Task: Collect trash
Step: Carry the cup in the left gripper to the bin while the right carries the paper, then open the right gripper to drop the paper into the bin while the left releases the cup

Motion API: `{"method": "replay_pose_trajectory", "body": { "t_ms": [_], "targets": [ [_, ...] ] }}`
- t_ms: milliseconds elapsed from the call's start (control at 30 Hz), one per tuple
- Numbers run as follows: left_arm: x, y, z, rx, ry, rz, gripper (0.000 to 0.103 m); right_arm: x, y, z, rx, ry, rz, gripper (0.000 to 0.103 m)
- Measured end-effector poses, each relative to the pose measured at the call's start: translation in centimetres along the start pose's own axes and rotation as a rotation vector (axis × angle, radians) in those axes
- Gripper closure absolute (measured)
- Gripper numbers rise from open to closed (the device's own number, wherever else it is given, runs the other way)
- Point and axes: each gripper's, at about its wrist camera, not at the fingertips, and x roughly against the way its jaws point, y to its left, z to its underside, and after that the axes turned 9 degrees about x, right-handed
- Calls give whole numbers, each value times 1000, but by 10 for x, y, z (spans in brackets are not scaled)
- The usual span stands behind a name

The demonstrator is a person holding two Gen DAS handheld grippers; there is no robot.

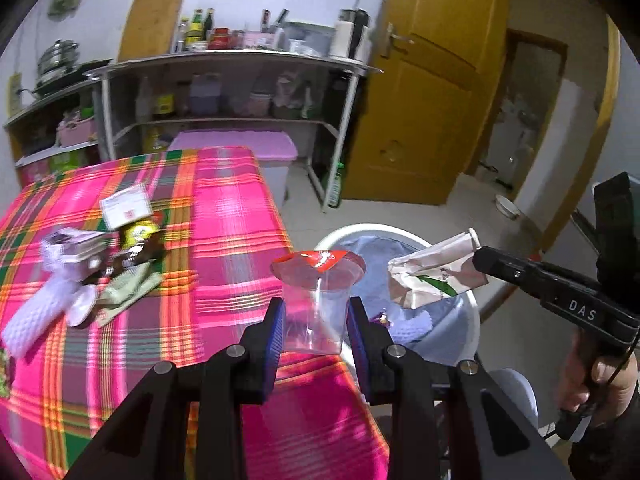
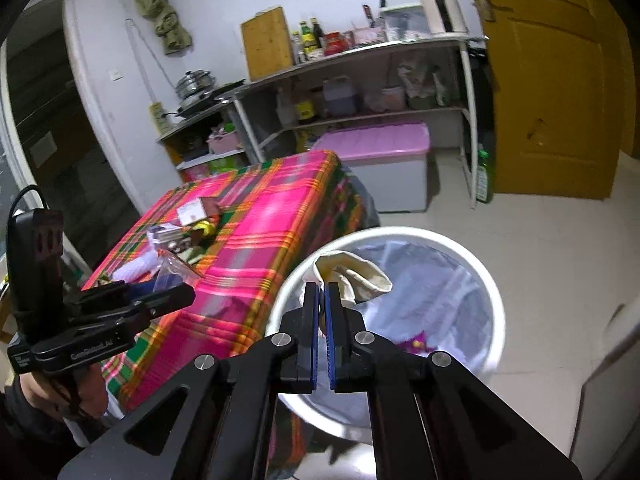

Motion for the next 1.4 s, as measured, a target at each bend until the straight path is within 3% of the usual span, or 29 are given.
{"method": "replay_pose_trajectory", "body": {
  "t_ms": [433,767,867,967,1233,1400],
  "targets": [
    [-59,-42,8,-70,127,59,71,-16,-41,26,-71,70,30,100],
    [-94,-50,12,-67,225,66,71,-29,-59,41,-105,127,63,100],
    [-99,-49,13,-59,243,75,64,-29,-62,43,-110,127,68,100],
    [-101,-49,15,-49,248,87,59,-26,-62,42,-102,122,78,99],
    [-86,-49,12,-36,208,91,59,-9,-46,31,-58,79,102,83],
    [-63,-44,9,-23,157,90,59,4,-29,24,-19,48,105,81]
  ]
}}
